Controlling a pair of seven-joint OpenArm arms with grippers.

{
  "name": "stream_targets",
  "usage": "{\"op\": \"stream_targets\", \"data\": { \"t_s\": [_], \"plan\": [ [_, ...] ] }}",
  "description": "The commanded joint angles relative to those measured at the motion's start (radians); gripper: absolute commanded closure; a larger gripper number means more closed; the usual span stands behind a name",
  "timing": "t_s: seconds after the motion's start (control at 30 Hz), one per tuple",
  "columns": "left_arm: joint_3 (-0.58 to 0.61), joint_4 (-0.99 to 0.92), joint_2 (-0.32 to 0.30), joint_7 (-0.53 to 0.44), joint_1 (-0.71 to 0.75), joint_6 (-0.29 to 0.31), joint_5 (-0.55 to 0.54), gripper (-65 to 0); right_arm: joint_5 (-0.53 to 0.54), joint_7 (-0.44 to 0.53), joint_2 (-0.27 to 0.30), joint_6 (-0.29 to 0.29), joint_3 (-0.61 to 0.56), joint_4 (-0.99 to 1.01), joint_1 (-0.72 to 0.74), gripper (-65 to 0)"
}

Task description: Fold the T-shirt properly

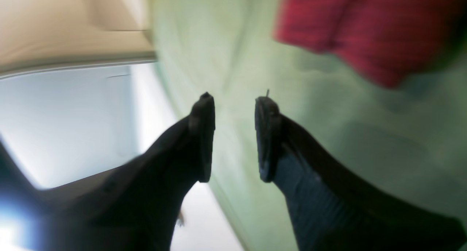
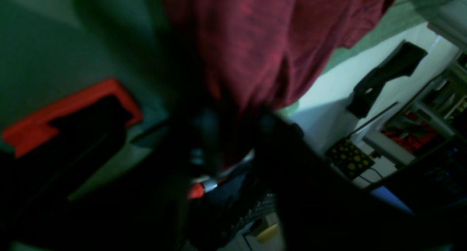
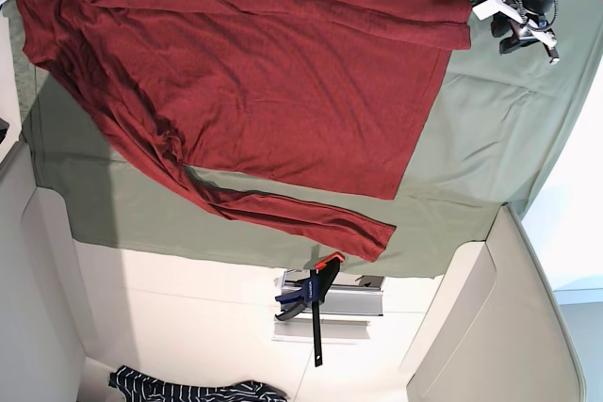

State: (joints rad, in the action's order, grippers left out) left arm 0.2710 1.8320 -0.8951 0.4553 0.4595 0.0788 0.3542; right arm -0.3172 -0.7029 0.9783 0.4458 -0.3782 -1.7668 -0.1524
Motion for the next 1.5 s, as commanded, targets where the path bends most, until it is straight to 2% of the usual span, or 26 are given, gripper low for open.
{"op": "stream_targets", "data": {
  "t_s": [0.0,0.13,0.27,0.37,0.43,0.5,0.6,0.67,0.77,0.87,1.2,1.33,1.4,1.47],
  "plan": [
    [-0.002,0.011,-0.019,-0.010,-0.005,-0.003,0.012,-22.5,-0.016,-0.004,0.024,-0.004,0.010,-0.009,0.011,-1.3],
    [0.040,0.011,-0.019,-0.014,-0.005,-0.003,0.020,-22.6,-0.012,-0.004,0.024,-0.004,0.010,-0.009,0.011,0.0],
    [0.132,0.011,-0.019,0.003,-0.005,-0.013,0.094,-23.7,0.026,-0.004,0.024,-0.003,0.010,-0.009,0.011,0.0],
    [0.211,0.011,-0.019,0.056,-0.005,-0.076,0.180,-30.9,0.037,-0.004,0.024,0.007,0.010,-0.009,0.011,0.0],
    [0.250,0.011,-0.019,0.104,-0.005,-0.134,0.256,-32.1,0.037,-0.004,0.024,0.008,0.010,-0.009,0.011,0.0],
    [0.268,0.011,-0.019,0.128,-0.005,-0.154,0.288,-32.1,0.037,-0.004,0.024,0.008,0.010,-0.009,0.011,0.0],
    [0.278,0.011,-0.019,0.148,-0.005,-0.151,0.274,-32.1,0.037,-0.004,0.024,0.008,0.010,-0.009,0.011,0.0],
    [0.281,0.011,-0.018,0.141,-0.005,-0.126,0.241,-32.1,0.037,-0.004,0.024,0.008,0.010,-0.009,0.011,0.0],
    [0.281,0.011,-0.018,0.100,-0.005,-0.106,0.186,-32.1,0.038,-0.004,0.024,0.008,0.010,-0.009,0.011,0.0],
    [0.280,0.011,-0.013,0.045,-0.009,-0.100,0.177,-32.1,0.037,-0.004,0.024,0.008,0.010,-0.009,0.011,0.0],
    [0.280,-0.062,0.088,0.011,-0.110,-0.092,0.135,-32.0,0.038,-0.005,0.024,0.008,0.010,-0.009,0.011,0.0],
    [0.280,-0.142,0.100,0.004,-0.138,-0.091,0.135,-31.5,0.037,-0.004,0.024,0.008,0.010,-0.009,0.011,0.0],
    [0.280,-0.169,0.098,0.005,-0.138,-0.092,0.137,-28.0,0.037,-0.004,0.024,0.008,0.010,-0.009,0.011,0.0],
    [0.280,-0.179,0.097,0.007,-0.138,-0.093,0.135,-19.0,0.037,-0.004,0.024,0.008,0.010,-0.009,0.011,0.0]
  ]
}}
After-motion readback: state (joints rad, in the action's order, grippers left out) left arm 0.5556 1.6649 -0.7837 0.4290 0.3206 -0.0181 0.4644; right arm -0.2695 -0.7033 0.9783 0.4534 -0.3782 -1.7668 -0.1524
